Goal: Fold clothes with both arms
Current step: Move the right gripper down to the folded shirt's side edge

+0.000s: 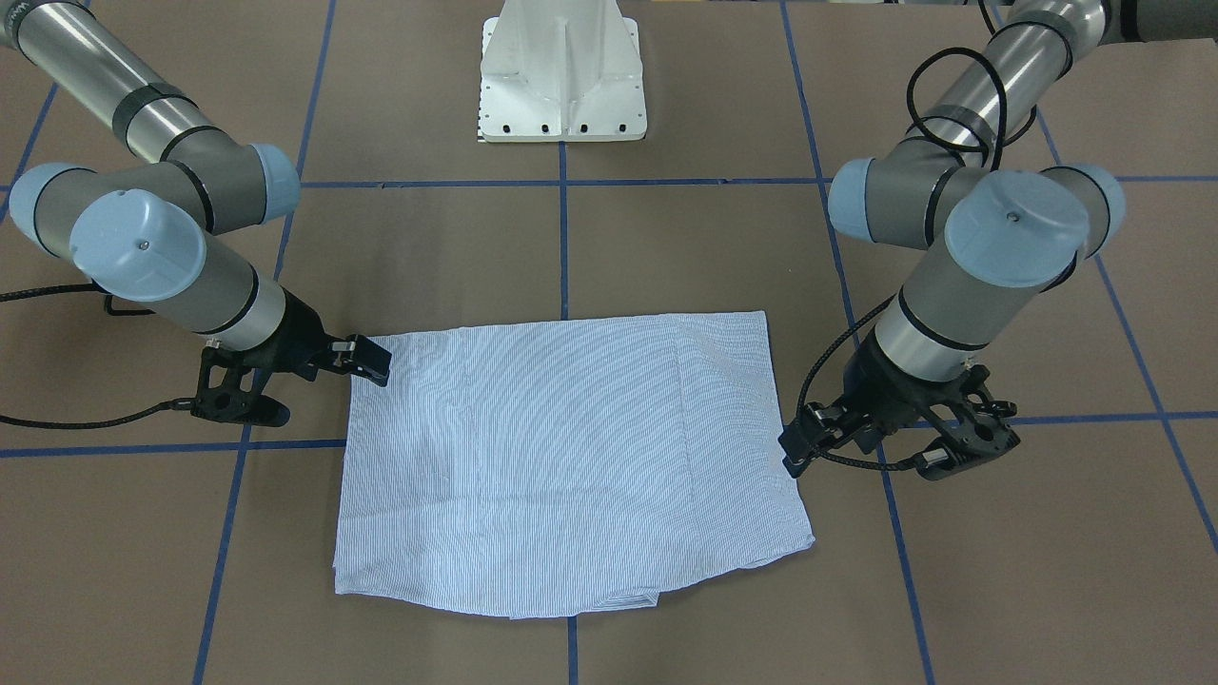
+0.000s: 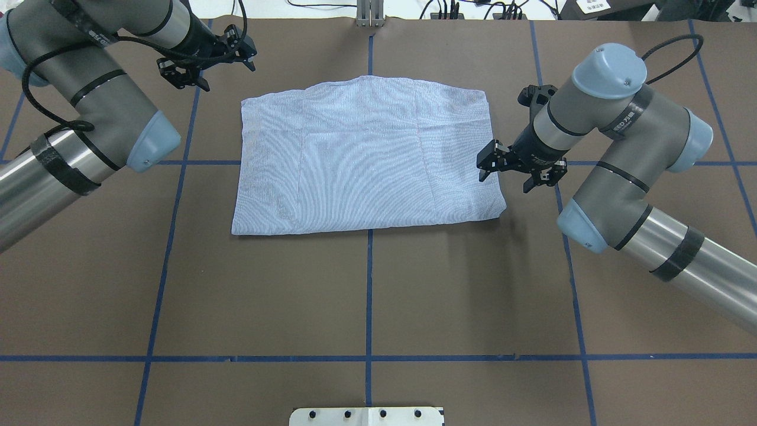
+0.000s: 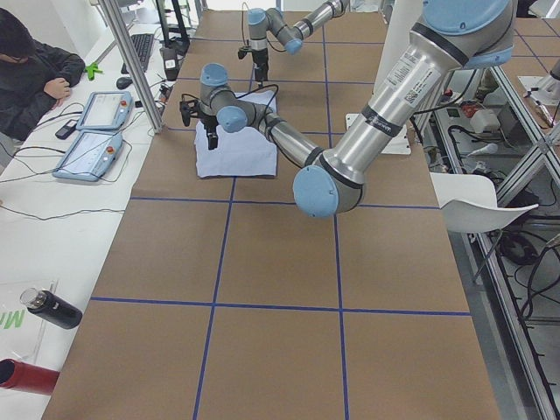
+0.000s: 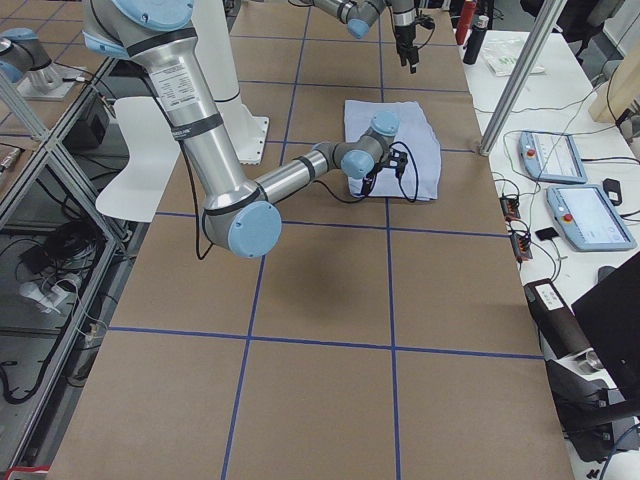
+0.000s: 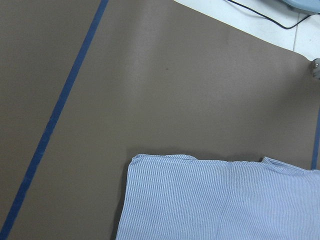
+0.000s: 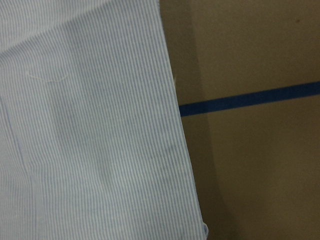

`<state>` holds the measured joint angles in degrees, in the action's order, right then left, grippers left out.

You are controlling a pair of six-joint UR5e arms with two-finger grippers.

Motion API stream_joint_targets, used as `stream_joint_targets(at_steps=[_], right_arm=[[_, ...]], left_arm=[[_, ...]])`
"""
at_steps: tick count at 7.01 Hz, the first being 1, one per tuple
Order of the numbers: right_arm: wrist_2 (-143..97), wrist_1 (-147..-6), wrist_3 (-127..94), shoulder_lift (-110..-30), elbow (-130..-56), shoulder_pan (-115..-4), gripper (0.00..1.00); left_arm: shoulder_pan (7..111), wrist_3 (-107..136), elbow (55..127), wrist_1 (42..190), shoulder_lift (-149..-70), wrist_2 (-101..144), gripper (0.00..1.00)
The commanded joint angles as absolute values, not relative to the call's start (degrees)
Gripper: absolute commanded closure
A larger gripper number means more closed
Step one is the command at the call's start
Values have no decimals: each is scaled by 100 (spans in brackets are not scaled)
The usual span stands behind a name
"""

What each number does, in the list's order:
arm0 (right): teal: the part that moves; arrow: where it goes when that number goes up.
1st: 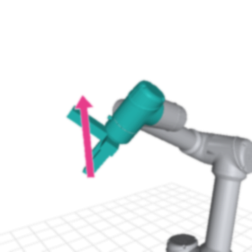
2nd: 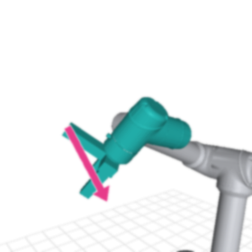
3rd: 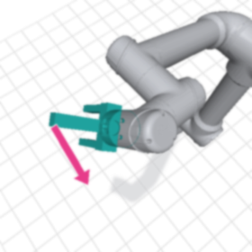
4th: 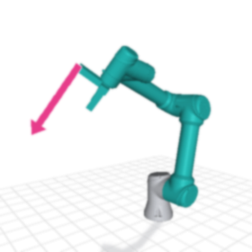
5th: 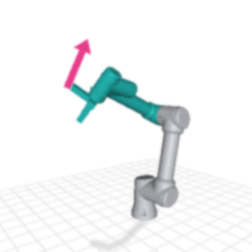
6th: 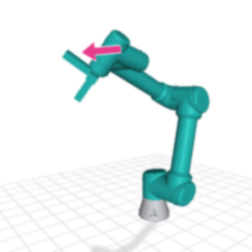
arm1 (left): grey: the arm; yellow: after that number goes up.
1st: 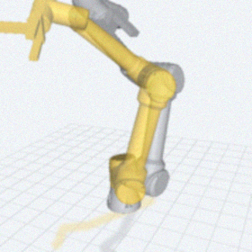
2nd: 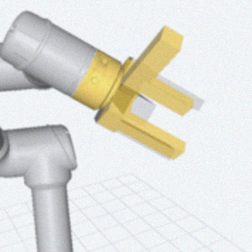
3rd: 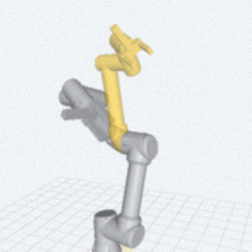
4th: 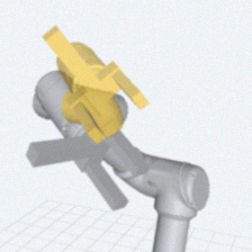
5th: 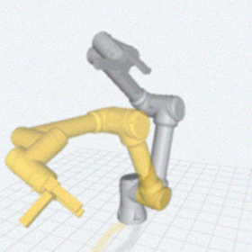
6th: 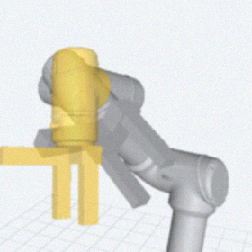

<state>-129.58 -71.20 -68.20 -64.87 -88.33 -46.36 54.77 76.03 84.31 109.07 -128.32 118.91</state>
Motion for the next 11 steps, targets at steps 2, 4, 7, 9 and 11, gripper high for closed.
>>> stream_joint_targets(at_steps=[2,4,7,9,11], right_arm=[[-12920,-7119,-6812,-6583,-8842,-4395,4],[-12911,-7119,-6812,-6583,-8833,-4272,14],[-12693,-7084,-6742,-6679,-8868,-4271,71],[-12718,-7075,-6724,-6767,-9025,-4280,100],[-12823,-7101,-6706,-7143,-9550,-4289,100]], left_arm=[[5458,7664,8604,10749,-12788,11883,1],[5458,7655,8604,10740,-12762,11865,1],[5467,7664,8701,10732,-12727,11865,1],[5467,7664,8824,10696,-12630,11865,1],[5467,7664,8842,10696,-12630,11865,2]])
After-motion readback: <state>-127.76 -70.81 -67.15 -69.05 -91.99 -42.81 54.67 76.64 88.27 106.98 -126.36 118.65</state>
